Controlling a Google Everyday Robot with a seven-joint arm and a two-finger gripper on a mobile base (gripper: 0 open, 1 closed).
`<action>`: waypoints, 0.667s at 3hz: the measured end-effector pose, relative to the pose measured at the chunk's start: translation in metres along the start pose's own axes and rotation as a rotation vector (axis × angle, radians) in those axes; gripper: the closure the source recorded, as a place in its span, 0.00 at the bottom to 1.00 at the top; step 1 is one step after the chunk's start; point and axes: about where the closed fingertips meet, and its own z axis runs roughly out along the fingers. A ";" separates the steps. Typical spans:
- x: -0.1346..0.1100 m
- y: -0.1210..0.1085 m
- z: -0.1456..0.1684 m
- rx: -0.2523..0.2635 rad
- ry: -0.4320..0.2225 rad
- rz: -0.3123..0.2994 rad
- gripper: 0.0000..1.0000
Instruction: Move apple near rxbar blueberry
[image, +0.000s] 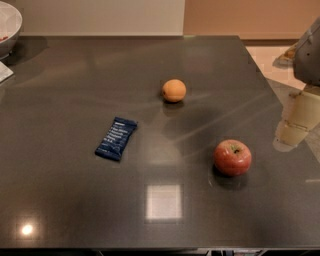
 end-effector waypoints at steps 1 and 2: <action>0.000 0.000 0.000 0.002 -0.001 -0.001 0.00; -0.005 0.005 0.013 -0.043 -0.032 -0.026 0.00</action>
Offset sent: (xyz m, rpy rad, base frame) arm -0.0009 0.0182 -0.0378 0.0796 0.0990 0.1041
